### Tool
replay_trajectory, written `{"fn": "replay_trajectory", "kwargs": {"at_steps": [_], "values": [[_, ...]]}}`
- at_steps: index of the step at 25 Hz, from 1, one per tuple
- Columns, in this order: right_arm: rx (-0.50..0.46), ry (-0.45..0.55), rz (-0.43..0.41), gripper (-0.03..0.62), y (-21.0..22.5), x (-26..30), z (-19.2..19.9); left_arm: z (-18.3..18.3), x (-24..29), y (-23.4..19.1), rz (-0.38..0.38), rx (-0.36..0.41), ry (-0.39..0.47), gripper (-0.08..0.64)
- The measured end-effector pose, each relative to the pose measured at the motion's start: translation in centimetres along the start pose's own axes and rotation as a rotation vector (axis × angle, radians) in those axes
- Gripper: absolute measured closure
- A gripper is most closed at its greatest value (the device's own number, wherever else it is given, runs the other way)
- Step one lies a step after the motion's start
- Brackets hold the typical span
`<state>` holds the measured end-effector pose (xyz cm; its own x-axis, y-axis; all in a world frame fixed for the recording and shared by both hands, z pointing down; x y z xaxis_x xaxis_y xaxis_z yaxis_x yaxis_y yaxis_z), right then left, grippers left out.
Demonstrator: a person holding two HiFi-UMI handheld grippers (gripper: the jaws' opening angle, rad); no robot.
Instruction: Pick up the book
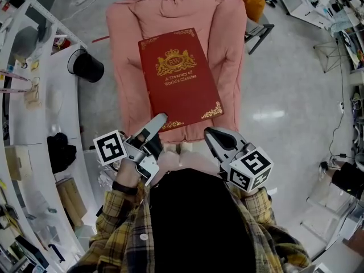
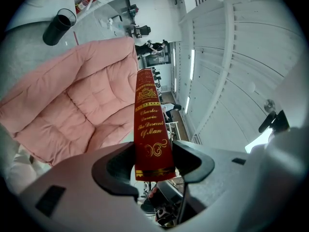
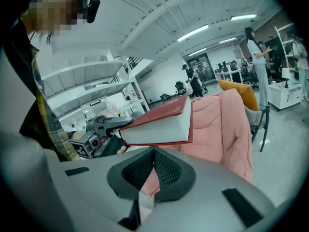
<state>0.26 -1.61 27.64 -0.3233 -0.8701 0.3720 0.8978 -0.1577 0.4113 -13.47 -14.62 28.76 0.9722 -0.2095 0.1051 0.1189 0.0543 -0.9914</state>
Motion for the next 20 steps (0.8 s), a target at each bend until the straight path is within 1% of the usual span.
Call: {"fn": "replay_trajectory", "kwargs": {"at_steps": [5,13,20], "values": [[-0.023,-0.003,-0.006,0.575,-0.37,0.10,0.00,0.00,0.08,0.13,0.014,0.002,-0.003,0.316],[-0.031,-0.015,-0.008,0.575,-0.62,-0.03,-0.03,0.28,0.11,0.31,0.013,0.002,-0.009,0.316],[-0.046,-0.024,-0.016,0.575,-0.97,-0.15,-0.08,0.04,-0.07,0.34,-0.004,0.009,-0.009,0.314]]}}
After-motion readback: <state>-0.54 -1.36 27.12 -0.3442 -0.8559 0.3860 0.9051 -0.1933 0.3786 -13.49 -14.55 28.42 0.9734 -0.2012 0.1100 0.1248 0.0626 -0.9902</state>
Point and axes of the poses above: the fingertips, and each gripper's own axes: x forward along the fingers, y to its right, z out of its underside, the point moved 5 cm from there along -x, backward along the fingers, and after that the axes turned 4 degrees about y, right-handed, at the moved point
